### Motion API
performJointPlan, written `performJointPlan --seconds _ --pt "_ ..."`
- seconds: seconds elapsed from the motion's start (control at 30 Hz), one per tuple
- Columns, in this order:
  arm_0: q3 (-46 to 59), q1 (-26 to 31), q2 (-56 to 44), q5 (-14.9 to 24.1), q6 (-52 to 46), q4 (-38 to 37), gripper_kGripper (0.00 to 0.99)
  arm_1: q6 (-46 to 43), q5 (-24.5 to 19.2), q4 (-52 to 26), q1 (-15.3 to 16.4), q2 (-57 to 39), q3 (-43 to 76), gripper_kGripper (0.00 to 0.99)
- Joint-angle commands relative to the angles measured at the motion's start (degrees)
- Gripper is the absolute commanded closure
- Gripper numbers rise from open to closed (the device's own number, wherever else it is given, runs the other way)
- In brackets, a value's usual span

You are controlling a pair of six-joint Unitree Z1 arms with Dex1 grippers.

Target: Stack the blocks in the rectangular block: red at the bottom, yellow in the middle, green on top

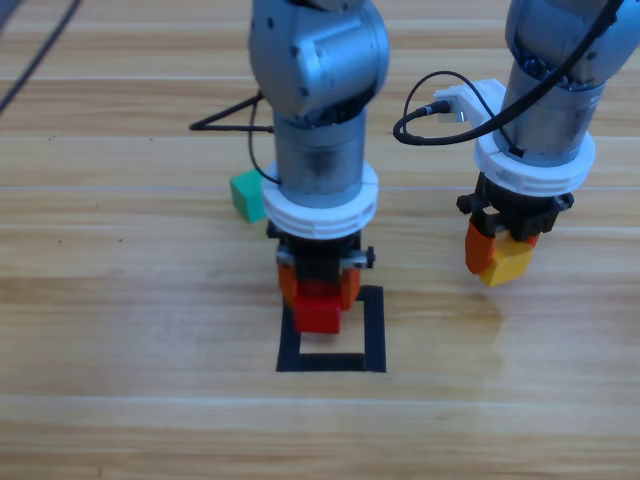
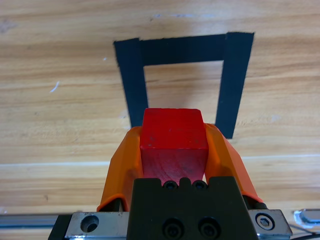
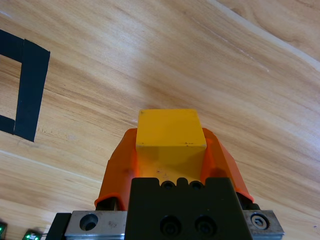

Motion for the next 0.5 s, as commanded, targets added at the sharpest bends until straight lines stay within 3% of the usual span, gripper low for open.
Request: performJointPlan --seconds 0.03,0.5 --pt "-3.13 -1.27 5.50 -0.54 -0.72 0.31 0.990 -0.90 0.44 -1.24 -1.80 -1.18 1.55 0.973" --pt "-4.97 -1.18 7.08 -0.54 -0.46 0.31 0.990 -1.51 1.50 -1.33 -1.80 -1.09 1.73 0.973"
